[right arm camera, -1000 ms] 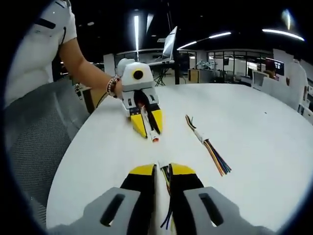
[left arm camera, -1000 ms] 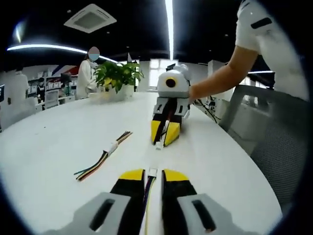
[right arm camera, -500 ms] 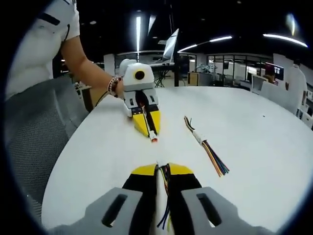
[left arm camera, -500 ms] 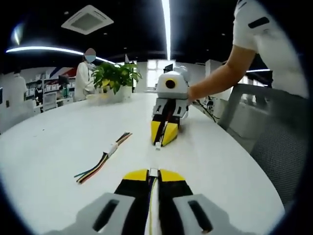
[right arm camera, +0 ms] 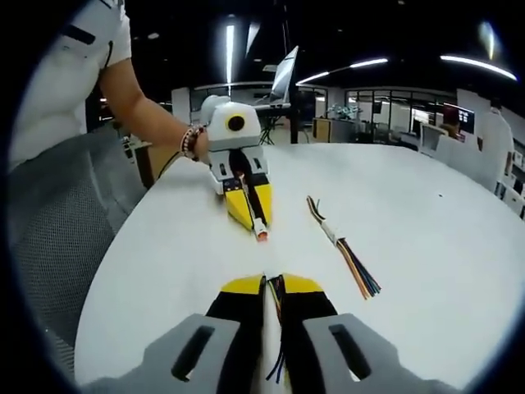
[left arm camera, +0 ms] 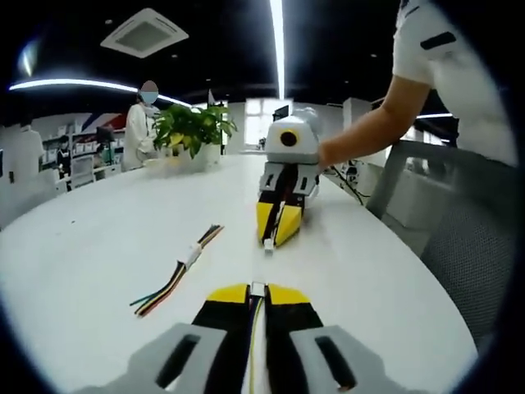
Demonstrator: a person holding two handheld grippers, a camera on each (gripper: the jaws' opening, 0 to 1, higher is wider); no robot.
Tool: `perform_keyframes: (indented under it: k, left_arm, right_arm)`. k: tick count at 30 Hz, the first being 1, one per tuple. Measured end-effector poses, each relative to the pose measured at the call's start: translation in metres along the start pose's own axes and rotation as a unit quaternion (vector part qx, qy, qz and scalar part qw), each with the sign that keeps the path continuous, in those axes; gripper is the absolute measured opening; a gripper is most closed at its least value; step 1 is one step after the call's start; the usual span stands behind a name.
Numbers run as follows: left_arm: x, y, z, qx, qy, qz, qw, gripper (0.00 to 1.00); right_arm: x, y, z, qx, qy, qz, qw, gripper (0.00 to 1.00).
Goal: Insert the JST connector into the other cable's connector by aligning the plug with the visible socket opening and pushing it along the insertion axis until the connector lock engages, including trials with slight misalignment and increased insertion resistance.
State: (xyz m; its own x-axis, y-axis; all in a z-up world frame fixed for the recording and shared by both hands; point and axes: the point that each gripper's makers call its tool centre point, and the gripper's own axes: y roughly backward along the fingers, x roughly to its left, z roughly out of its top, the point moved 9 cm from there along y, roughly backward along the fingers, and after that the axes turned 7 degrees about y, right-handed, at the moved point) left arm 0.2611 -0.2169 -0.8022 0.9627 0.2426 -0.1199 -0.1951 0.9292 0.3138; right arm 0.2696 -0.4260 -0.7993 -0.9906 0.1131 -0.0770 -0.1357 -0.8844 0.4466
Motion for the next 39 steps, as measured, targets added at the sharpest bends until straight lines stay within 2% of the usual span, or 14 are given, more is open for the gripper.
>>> perform_keyframes:
  k: [10, 19, 39]
  left_arm:
    - [0.005, 0.002, 0.016, -0.008, -0.016, 0.004, 0.9998, 0.0]
    - [0.007, 0.001, 0.022, -0.01, -0.026, 0.003, 0.9996, 0.0]
    - [0.018, -0.005, 0.018, -0.019, -0.017, 0.004, 0.9997, 0.0]
  right_arm:
    - [-0.006, -0.004, 0.026, -0.016, 0.023, -0.01, 0.9996, 0.03]
    - [-0.009, -0.01, 0.028, -0.01, 0.034, -0.009, 0.9993, 0.03]
    - [-0.014, -0.015, 0.028, -0.012, 0.034, -0.011, 0.9993, 0.03]
